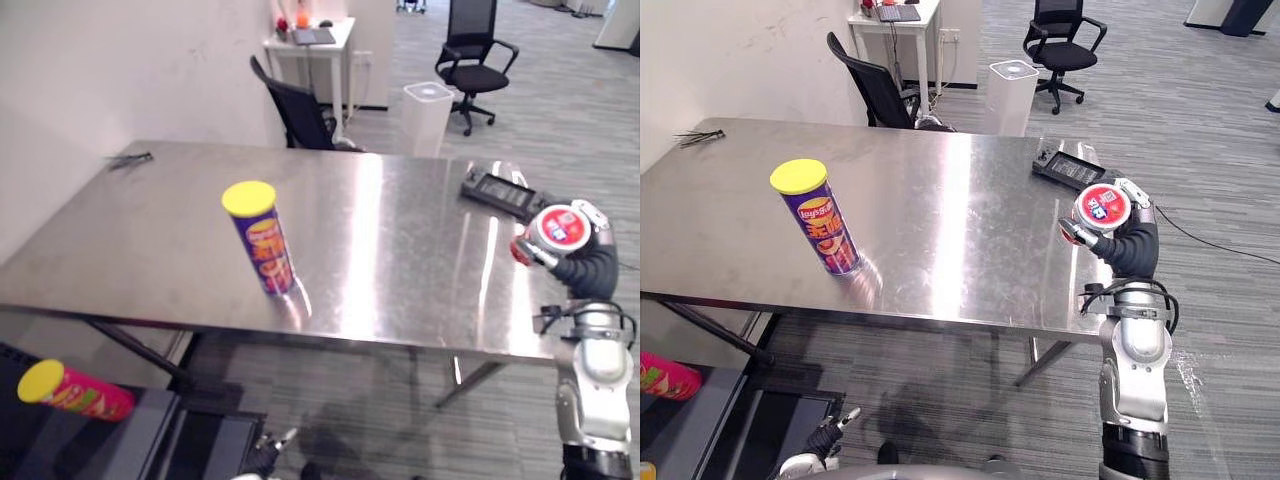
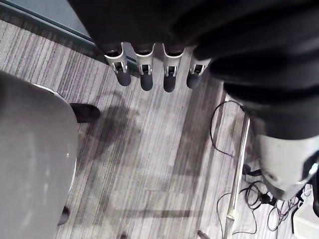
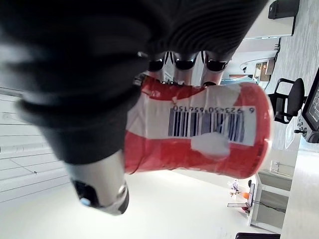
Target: Put the gum and the chips on the shelf.
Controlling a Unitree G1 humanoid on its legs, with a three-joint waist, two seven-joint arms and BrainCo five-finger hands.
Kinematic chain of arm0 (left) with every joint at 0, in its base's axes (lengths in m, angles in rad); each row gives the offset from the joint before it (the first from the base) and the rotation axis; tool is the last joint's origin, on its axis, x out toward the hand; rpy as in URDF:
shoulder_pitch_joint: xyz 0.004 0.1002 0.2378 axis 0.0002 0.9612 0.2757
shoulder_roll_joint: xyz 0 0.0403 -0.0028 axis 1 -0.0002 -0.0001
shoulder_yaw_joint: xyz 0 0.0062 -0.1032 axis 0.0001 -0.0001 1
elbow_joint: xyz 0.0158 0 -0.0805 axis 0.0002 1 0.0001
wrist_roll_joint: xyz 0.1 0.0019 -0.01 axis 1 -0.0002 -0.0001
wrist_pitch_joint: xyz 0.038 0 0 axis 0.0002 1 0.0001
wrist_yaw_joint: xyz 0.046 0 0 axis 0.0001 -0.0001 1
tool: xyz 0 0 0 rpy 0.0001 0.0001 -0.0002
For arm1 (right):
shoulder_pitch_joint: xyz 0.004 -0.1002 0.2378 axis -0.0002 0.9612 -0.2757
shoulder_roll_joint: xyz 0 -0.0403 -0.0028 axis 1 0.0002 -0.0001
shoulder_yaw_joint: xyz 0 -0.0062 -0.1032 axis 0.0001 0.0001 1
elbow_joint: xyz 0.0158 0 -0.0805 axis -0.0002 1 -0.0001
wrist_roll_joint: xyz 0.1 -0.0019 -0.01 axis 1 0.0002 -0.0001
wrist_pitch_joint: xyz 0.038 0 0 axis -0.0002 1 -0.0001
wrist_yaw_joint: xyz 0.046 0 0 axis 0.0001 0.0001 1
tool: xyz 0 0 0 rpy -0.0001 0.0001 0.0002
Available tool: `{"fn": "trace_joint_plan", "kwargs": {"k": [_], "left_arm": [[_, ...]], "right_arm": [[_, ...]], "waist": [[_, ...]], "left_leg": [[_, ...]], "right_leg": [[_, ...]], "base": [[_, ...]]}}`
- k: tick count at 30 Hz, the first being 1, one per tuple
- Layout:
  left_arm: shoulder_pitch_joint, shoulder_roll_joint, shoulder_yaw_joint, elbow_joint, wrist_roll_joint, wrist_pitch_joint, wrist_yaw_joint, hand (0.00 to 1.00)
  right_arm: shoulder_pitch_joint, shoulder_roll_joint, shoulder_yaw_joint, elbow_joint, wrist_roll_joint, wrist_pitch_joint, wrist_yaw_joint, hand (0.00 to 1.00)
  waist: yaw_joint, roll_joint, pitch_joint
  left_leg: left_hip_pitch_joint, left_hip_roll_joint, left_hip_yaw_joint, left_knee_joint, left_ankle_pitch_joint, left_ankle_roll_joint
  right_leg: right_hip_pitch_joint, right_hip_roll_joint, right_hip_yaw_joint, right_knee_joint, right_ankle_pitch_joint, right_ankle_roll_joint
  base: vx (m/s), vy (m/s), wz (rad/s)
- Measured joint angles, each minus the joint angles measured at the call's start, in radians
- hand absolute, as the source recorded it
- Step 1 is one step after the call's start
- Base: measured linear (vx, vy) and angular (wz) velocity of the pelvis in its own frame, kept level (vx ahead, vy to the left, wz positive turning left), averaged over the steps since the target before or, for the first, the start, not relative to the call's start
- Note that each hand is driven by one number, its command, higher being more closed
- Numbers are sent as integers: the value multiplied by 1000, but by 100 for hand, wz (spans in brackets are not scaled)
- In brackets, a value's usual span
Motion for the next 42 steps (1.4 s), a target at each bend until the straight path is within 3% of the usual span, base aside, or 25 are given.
{"fn": "trace_joint_plan", "kwargs": {"k": [4, 6, 8, 11, 13, 14, 15, 16, 17, 18, 20, 23, 25, 26, 28, 30, 35, 42], "left_arm": [[3, 4, 5, -6, -6, 0, 0, 0], [-3, 12, 10, -23, -43, 0, -2, 0], [-4, 10, 31, -35, -52, 0, -8, 0], [-4, 8, 45, -39, -93, 3, -12, 0], [-2, 8, 54, -47, -109, 6, -16, 0], [-3, 12, 67, -45, -113, 8, -16, 0], [-5, 25, 97, -37, -122, 17, -14, 0], [-3, 25, 113, -34, -127, 23, -13, 0], [12, 24, 139, -19, -129, 32, -12, 0], [34, 24, 144, -13, -129, 37, -12, 0], [51, 24, 155, -6, -128, 40, -13, 0], [53, 18, 163, 2, -125, 46, -15, 0], [52, 13, 165, -2, -116, 46, -16, 0], [52, 18, 171, -7, -112, 46, -16, 0], [54, 20, 184, -6, -108, 46, -16, 0], [56, 30, 193, -5, -103, 45, -13, 0], [97, 27, 198, 14, -65, 51, -10, 0], [98, 27, 225, 2, -72, 44, -11, 0]], "right_arm": [[17, 1, -26, 0, 0, 0, -1, 100], [14, 1, -24, 0, 11, 0, 1, 100], [14, 5, -17, 0, 20, 0, 2, 100], [14, 8, 28, 1, 60, 0, 3, 100], [10, 7, 51, 1, 85, 0, 11, 100], [8, 8, 60, 2, 86, 1, 16, 100], [-16, 9, 58, 6, 86, 0, 19, 100], [-38, 9, 50, 14, 86, 0, 17, 100], [-70, 9, 40, 33, 86, 0, 7, 100], [-69, 11, 31, 38, 86, 0, -11, 100], [-47, 20, 6, 39, 85, 0, -24, 100], [-20, 26, -23, 39, 85, 0, -24, 100], [-8, 29, -38, 41, 84, 2, -25, 100], [3, 45, -38, 42, 83, 4, -24, 100], [19, 50, -44, 42, 81, 5, -20, 100], [11, 75, -59, 44, 79, 7, -20, 100], [19, 86, -78, 65, 77, 9, -41, 100], [13, 105, -57, 117, 38, 29, -44, 100]], "waist": [[8, -9, 5], [9, -30, 31], [10, -30, 49], [13, -6, 66], [37, 19, 75], [51, 18, 77], [60, 0, 93], [59, -3, 103], [61, 3, 112], [58, 13, 112], [50, 16, 111], [41, 29, 101], [39, 49, 89], [32, 43, 80], [23, 53, 53], [29, 42, 50], [24, 9, 31], [53, -30, 25]], "left_leg": [[-18, 3, 3, 24, 4, -3], [-94, 5, -13, 163, -39, -1], [-130, 9, -46, 217, -47, -4], [-206, 30, -151, 238, -26, -26], [-250, 55, -221, 178, 3, -41], [-254, 77, -186, 131, -18, -31], [-301, 99, -79, 203, -56, 42], [-342, 114, -18, 315, -65, 83], [-378, 155, 74, 532, -87, 122], [-357, 187, 145, 664, -134, 143], [-296, 218, 225, 747, -209, 148], [-194, 267, 285, 763, -239, 115], [-172, 249, 307, 669, -262, 69], [-167, 212, 330, 600, -260, 59], [-169, 177, 366, 492, -265, 39], [-170, 152, 398, 429, -257, 45], [-155, 51, 386, 302, -206, 84], [-116, -14, 378, 199, -149, 116]], "right_leg": [[-48, -2, 12, 86, -36, -5], [-97, -16, 10, 183, -76, -14], [-104, -16, -15, 219, -93, -26], [-114, 6, -114, 233, -108, -52], [-140, 34, -199, 244, -123, -79], [-141, 40, -228, 218, -106, -107], [-141, 27, -294, 190, -88, -132], [-141, 19, -326, 190, -83, -141], [-136, 9, -376, 205, -83, -145], [-111, 2, -438, 211, -89, -155], [-77, -31, -538, 224, -97, -166], [-50, -92, -667, 228, -93, -154], [-54, -126, -725, 235, -80, -129], [-54, -135, -739, 208, -56, -92], [-42, -132, -779, 140, 1, -91], [-26, -131, -832, 87, 50, -85], [-21, -165, -838, 28, 170, -82], [-21, -182, -779, -13, 206, -70]], "base": [[-44, -13, -1], [-62, -61, 18], [-82, -75, 41], [-165, -126, 91], [-212, -171, 104], [-216, -203, 102], [-157, -172, 104], [-171, -193, 126], [-119, -159, 131], [-115, -116, 133], [-123, -21, 157], [-150, 95, 149], [-166, 225, 135], [-192, 246, 140], [-191, 232, 135], [-107, 200, 67], [-61, 191, 17], [22, 57, 8]]}}
